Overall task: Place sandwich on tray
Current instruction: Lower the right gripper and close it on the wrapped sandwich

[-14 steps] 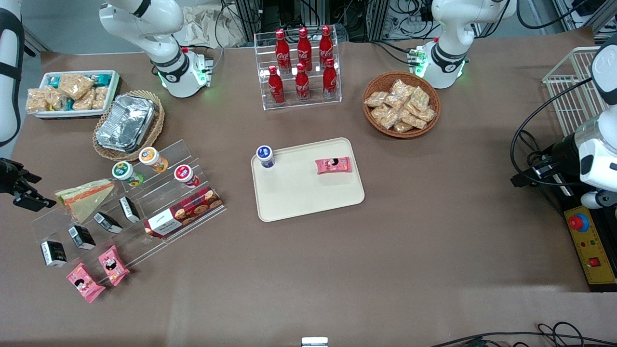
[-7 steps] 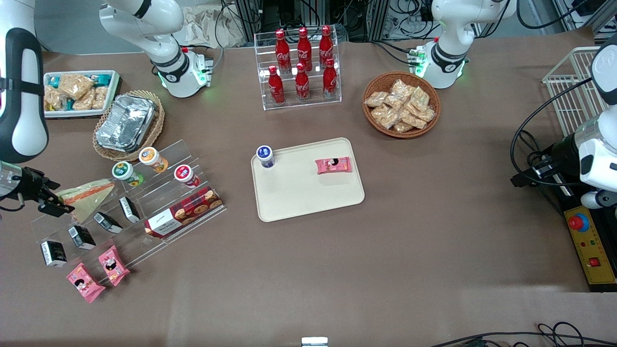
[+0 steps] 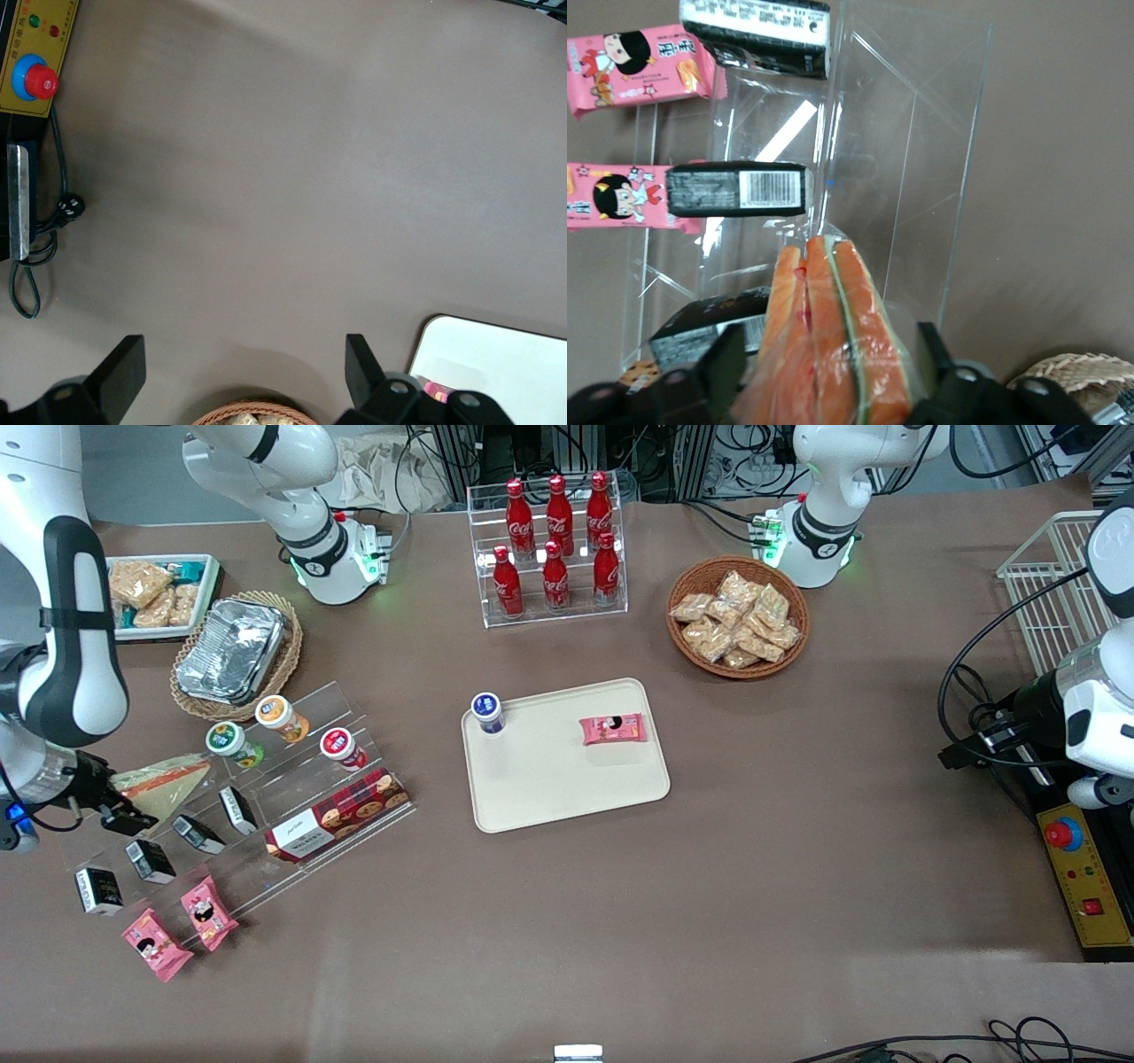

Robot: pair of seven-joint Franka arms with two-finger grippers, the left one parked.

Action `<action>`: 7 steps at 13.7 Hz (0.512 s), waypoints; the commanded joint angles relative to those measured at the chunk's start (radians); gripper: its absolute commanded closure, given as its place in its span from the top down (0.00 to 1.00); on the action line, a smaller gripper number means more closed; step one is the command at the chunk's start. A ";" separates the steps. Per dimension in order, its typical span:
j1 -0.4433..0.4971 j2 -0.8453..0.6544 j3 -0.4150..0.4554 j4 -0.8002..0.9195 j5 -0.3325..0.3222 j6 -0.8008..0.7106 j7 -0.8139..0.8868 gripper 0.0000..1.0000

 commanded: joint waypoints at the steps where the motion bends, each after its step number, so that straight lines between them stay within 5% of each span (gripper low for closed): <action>1: 0.008 -0.018 -0.001 -0.031 0.017 0.013 -0.040 0.00; 7: -0.003 -0.038 -0.009 0.042 0.115 -0.108 -0.111 0.00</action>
